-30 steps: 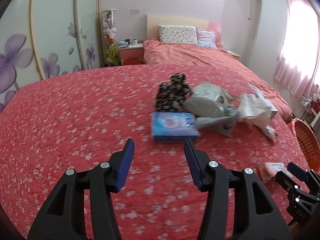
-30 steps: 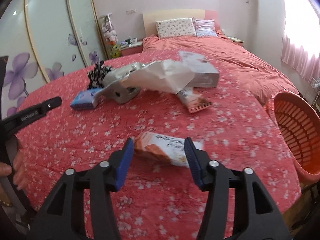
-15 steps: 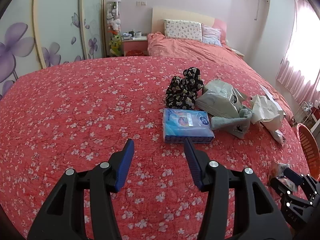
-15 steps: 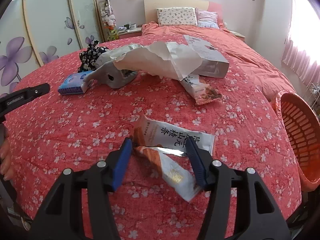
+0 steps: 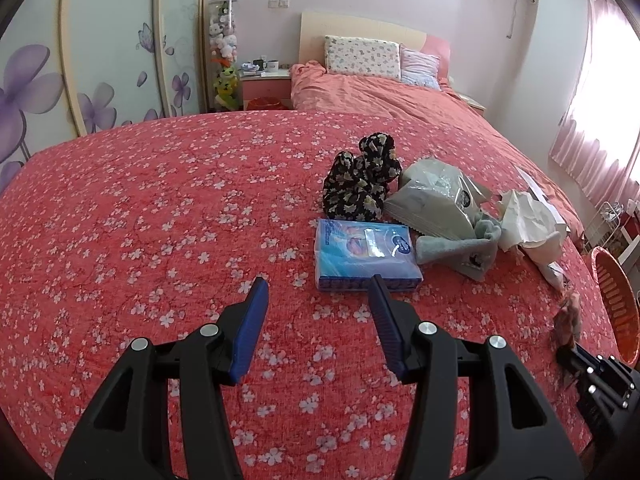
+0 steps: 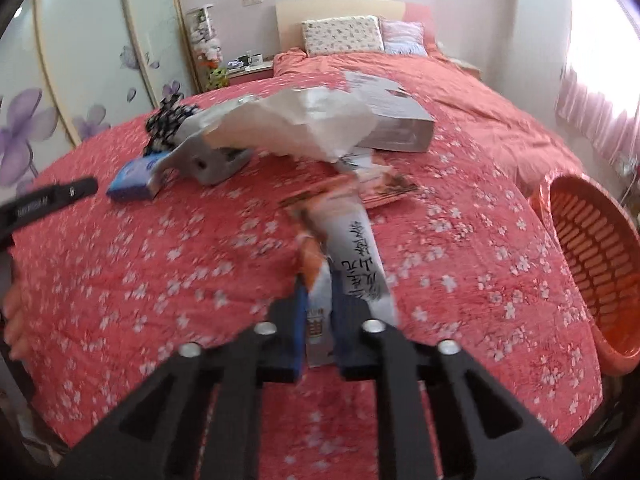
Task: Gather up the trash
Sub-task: 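Grasp the white snack wrapper on the bed with the right tool, then grasp the blue tissue pack with the left tool while the right tool holds the wrapper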
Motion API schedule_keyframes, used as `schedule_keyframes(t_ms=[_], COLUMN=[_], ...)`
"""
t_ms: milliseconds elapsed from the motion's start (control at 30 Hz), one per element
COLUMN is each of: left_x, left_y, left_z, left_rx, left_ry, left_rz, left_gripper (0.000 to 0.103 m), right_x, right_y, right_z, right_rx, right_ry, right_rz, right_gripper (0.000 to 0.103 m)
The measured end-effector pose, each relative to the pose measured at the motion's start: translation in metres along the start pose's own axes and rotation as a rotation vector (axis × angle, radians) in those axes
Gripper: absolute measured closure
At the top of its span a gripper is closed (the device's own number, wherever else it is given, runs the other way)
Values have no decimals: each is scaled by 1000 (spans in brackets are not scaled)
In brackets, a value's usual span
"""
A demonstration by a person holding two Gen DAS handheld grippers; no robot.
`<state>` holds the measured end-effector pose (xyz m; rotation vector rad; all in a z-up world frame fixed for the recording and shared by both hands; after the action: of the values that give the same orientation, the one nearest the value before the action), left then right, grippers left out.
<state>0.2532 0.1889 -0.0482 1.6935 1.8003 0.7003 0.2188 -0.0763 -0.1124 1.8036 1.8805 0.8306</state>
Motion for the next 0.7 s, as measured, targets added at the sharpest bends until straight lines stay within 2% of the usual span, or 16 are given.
schedule_keyframes(t_ms=[200, 267, 433, 600, 700], left_x=[-4, -8, -22, -36, -38], left_y=[8, 11, 16, 9, 9], left_z=[12, 16, 26, 40, 41], left_rx=[17, 19, 24, 68, 65], left_ry=[-4, -4, 9, 36, 49], left_rz=[12, 14, 44, 95, 97], left_gripper=[50, 40, 30, 27, 21], right_x=[-6, -6, -6, -7, -7], right_y=[10, 14, 20, 20, 20], right_z=[-1, -5, -10, -11, -11], right_rx=[-15, -30, -54, -49, -49], right_ry=[10, 10, -3, 3, 5], right_rz=[35, 36, 28, 33, 35], right_gripper=[98, 98, 98, 98, 98])
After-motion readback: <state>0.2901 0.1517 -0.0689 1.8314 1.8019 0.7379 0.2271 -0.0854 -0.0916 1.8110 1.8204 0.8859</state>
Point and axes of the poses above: each gripper's, at about its wrist camera, not at the fingertips, and z roughly the way its jaws point, x to its left, y to its top, the point moved 5 cm from there along z, roughly the way its jaws point, and after that the axes turned 2 degrees about z, right-handed, at the moved point
